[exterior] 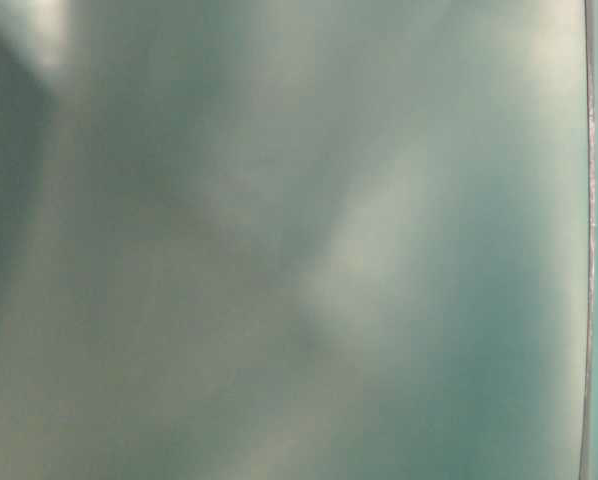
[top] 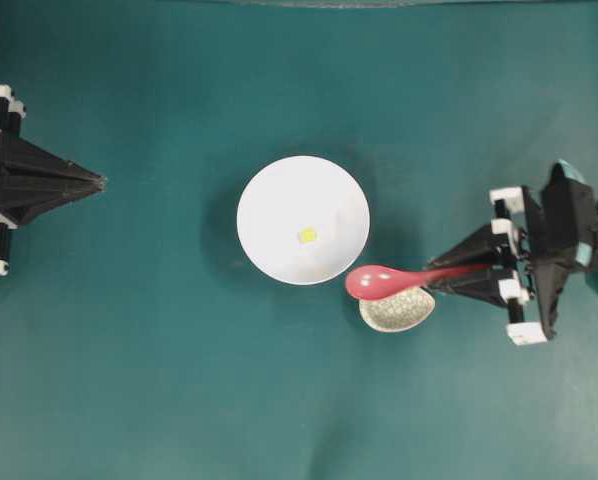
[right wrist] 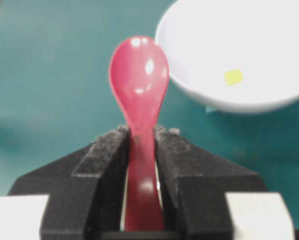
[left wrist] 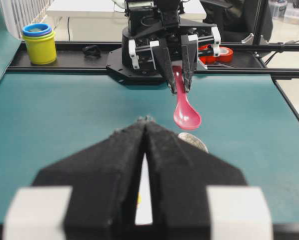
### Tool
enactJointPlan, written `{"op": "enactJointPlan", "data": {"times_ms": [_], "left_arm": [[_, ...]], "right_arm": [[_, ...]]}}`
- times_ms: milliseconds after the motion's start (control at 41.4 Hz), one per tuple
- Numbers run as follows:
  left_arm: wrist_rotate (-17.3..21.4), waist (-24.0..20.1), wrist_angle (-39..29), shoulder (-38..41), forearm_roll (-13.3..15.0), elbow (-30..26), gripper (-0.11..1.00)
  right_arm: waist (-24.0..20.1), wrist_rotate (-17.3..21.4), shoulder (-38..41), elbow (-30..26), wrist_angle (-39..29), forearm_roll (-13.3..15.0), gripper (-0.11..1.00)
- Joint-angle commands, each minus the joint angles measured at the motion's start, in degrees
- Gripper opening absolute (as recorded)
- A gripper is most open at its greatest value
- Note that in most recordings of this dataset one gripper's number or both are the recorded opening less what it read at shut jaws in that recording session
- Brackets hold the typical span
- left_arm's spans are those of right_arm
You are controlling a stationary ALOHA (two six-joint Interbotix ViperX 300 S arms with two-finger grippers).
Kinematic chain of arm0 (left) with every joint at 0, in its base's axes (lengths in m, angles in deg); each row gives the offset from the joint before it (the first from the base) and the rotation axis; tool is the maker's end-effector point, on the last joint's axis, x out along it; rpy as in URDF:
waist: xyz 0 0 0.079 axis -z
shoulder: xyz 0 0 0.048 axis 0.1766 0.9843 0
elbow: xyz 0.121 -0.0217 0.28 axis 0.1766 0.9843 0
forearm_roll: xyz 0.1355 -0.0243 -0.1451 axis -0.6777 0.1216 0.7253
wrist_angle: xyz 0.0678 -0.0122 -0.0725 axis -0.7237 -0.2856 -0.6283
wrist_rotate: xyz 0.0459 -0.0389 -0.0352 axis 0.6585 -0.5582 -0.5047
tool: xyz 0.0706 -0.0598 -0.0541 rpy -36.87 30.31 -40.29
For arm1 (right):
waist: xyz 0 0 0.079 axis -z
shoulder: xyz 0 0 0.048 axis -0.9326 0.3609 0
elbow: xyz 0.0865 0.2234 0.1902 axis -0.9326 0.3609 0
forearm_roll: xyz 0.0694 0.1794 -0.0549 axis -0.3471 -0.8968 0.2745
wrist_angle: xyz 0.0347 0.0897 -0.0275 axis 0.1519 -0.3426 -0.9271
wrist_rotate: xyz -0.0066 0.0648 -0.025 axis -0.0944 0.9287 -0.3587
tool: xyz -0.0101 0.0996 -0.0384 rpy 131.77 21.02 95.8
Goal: Scoop the yellow hexagonal prism block from the bowl with a spoon using the right arm.
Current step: 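Lift the red spoon and carry it over the white bowl, then lower the spoon bowl into the white bowl beside the yellow block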
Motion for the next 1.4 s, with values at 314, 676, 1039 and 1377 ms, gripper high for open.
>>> {"op": "enactJointPlan", "data": {"times_ms": [314,676,1039,1377], "left_arm": [[-0.18,-0.09,0.26,0.26,-0.18,-1.41,0.00],[-0.35,-0.09,0.26,0.35,-0.18,-1.41,0.00],[-0.88,-0.18,0.26,0.97,-0.18,-1.32,0.00],[-0.88,-0.09,0.26,0.88,-0.18,-1.32,0.00]], "right_arm": [[13.97,-5.01,1.05,-17.93,-30.85,0.53,0.22],[19.07,-4.66,7.29,-28.48,-48.78,0.97,0.22],[20.83,-2.72,12.57,-36.83,-62.23,1.23,0.22],[20.92,6.15,18.90,-44.56,-72.60,7.03,0.22]]}}
